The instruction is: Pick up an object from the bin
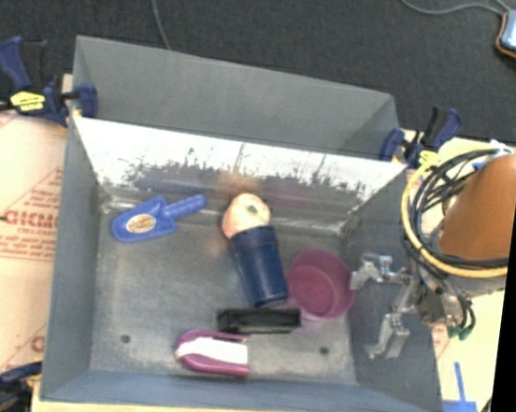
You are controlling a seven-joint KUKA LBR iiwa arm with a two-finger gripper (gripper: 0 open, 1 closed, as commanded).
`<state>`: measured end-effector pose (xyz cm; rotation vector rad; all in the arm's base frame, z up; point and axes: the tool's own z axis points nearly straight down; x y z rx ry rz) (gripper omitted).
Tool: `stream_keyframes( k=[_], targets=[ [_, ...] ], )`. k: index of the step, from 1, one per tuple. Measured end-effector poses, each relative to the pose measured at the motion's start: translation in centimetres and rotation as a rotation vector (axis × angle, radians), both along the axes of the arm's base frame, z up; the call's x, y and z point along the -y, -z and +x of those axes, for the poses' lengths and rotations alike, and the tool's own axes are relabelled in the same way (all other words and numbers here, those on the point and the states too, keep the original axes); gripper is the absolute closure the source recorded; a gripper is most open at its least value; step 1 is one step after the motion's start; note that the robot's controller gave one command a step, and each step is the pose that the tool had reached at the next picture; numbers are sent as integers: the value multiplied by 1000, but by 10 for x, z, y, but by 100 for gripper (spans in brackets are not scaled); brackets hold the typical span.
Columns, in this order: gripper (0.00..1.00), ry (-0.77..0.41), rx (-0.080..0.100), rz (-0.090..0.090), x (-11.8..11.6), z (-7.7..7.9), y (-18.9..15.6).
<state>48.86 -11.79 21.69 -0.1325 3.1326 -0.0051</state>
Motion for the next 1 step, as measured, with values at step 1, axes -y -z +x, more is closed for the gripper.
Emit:
stream_keyframes(
  k=[1],
  targets=[
    [0, 92, 0, 4, -58, 10, 39]
  ],
)
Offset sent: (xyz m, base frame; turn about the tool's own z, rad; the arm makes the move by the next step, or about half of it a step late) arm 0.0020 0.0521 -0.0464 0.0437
